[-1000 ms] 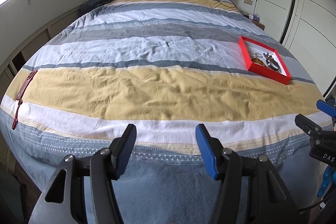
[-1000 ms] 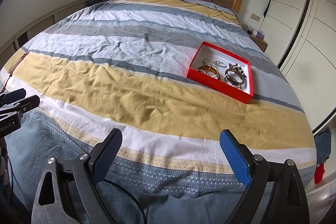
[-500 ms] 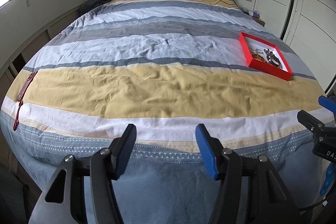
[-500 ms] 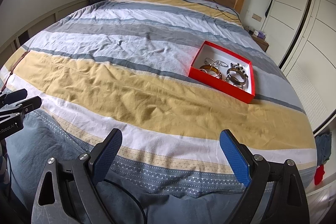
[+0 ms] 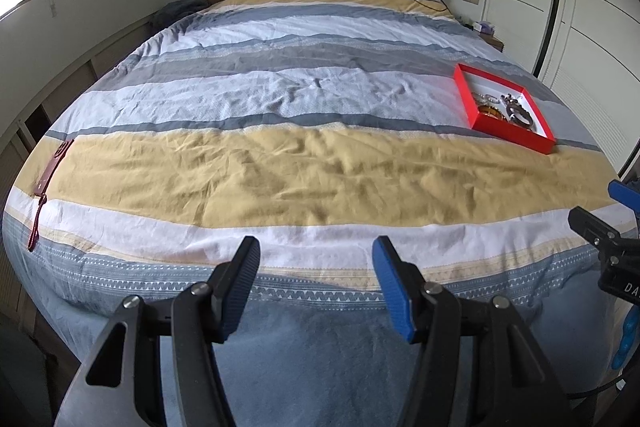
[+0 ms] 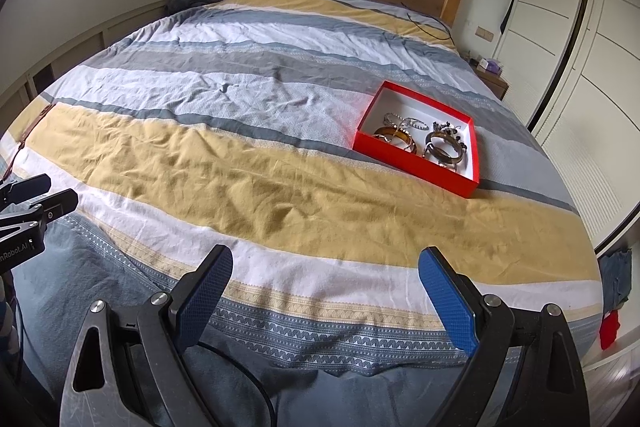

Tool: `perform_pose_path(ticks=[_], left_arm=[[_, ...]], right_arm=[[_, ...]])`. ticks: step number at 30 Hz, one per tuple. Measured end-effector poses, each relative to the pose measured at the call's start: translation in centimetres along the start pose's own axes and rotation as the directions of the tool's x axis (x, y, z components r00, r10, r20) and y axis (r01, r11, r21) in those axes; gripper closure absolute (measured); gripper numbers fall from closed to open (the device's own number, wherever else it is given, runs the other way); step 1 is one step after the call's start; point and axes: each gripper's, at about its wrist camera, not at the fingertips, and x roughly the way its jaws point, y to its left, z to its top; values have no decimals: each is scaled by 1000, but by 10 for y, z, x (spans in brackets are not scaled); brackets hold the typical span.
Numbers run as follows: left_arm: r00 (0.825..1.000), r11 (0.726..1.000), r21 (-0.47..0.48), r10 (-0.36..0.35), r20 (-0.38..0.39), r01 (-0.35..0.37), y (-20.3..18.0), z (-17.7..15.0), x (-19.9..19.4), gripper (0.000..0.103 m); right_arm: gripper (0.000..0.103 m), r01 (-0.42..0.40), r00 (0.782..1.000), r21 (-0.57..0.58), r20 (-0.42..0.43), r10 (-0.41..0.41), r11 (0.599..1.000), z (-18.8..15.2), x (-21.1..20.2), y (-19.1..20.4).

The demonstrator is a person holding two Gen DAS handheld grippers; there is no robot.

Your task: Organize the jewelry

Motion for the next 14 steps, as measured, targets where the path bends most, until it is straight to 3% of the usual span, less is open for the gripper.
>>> perform_pose_path(ticks=[14], left_arm=[[1000, 1000, 4, 10, 1, -10, 2, -1, -1, 47]], right_arm=[[10, 1, 1000, -14, -8, -1, 1000, 0, 1, 4]])
